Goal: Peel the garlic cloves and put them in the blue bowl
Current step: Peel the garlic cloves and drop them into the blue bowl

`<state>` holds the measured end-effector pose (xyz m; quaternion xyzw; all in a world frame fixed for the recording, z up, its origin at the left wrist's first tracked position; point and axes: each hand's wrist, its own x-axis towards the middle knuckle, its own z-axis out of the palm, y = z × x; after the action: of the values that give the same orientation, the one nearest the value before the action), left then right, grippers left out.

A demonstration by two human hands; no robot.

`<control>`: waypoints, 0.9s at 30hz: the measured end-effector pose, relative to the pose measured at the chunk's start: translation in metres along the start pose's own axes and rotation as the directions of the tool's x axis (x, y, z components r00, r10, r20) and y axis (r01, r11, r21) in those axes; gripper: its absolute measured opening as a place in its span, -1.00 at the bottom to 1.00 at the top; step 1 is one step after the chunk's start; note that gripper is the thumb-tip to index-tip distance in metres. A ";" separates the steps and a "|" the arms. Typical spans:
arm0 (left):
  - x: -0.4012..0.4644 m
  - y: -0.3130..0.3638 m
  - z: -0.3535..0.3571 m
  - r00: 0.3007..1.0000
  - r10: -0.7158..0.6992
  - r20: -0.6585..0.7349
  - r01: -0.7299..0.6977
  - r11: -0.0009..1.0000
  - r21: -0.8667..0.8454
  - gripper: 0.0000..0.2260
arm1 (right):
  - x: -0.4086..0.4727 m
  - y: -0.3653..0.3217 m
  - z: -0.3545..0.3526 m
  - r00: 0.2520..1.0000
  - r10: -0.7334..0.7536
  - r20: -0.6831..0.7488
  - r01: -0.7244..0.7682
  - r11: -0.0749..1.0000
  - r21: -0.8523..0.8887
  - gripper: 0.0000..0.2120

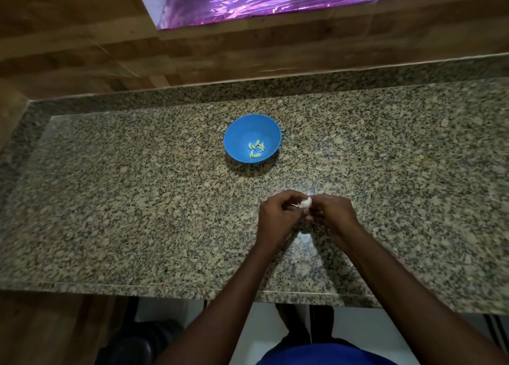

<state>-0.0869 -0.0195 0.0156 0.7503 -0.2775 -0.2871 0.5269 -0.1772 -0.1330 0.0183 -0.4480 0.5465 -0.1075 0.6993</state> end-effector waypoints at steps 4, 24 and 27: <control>0.000 -0.007 0.000 0.999 -0.024 -0.027 0.025 0.999 0.020 -0.77 | 0.001 0.003 0.008 0.998 -0.005 -0.067 0.003 0.999 -0.035 -0.90; 0.013 -0.037 -0.014 0.977 -0.077 -0.197 0.113 0.978 0.173 -0.80 | 0.011 0.008 -0.006 0.959 0.189 0.211 -0.215 0.971 0.103 -0.79; 0.017 -0.045 -0.017 0.989 0.029 -0.147 0.032 0.918 0.396 -0.75 | 0.012 0.007 -0.008 0.948 0.180 0.262 -0.221 0.965 0.138 -0.82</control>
<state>-0.0578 -0.0075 -0.0241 0.8612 -0.2888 -0.1681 0.3829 -0.1823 -0.1403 0.0049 -0.3402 0.4874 -0.0240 0.8038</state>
